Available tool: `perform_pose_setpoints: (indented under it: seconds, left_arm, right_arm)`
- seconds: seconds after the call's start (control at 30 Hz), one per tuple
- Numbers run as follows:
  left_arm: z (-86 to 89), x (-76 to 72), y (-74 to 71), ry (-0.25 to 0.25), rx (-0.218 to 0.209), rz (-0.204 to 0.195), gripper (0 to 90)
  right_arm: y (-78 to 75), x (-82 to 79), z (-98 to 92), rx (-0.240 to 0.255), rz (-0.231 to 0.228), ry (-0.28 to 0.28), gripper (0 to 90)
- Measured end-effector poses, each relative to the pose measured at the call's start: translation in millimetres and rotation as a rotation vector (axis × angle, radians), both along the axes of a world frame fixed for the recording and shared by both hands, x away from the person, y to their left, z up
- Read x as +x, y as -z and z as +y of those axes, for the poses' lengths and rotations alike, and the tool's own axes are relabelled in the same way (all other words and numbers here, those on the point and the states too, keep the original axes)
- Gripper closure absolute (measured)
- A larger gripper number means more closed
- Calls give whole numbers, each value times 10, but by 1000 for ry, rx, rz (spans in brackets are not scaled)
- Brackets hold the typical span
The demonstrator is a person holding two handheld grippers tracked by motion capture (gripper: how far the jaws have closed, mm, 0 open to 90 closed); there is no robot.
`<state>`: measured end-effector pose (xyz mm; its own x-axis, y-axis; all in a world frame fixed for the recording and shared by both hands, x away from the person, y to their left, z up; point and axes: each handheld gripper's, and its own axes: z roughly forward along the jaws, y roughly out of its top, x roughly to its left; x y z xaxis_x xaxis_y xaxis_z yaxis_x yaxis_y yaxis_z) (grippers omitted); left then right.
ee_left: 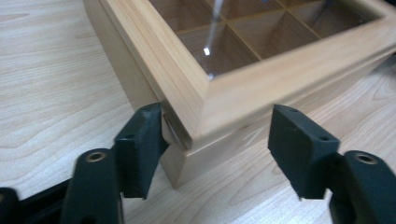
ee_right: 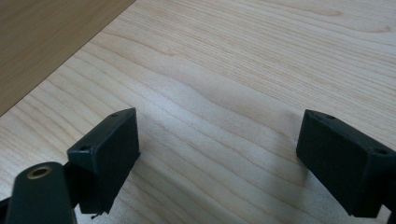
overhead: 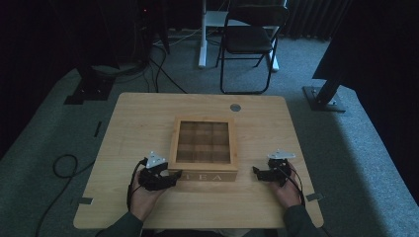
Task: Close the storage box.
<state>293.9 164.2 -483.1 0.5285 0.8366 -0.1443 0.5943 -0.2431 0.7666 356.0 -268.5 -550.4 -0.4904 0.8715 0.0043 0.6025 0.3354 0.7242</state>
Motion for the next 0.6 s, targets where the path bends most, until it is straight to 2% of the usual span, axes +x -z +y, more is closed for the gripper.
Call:
perform_pose_setpoints:
  seconds: [0.07, 0.13, 0.27, 0.43, 0.6]
  left_arm:
    - [19, -5, -41, -5, -10, -21, 401]
    - [28, -5, -66, -14, -9, -33, 401]
    - [43, 3, -50, -22, -3, -26, 400]
    - [59, 2, -87, -36, 1, -57, 381]
    - [157, 16, -132, -92, 5, -101, 354]
  right_arm:
    - [0, -1, 1, 0, 0, 0, 128]
    - [0, -1, 1, 0, 0, 0, 128]
    - [0, -2, 1, 0, 1, 0, 128]
    - [0, -1, 1, 0, 0, 0, 128]
    - [0, -1, 1, 0, 0, 0, 128]
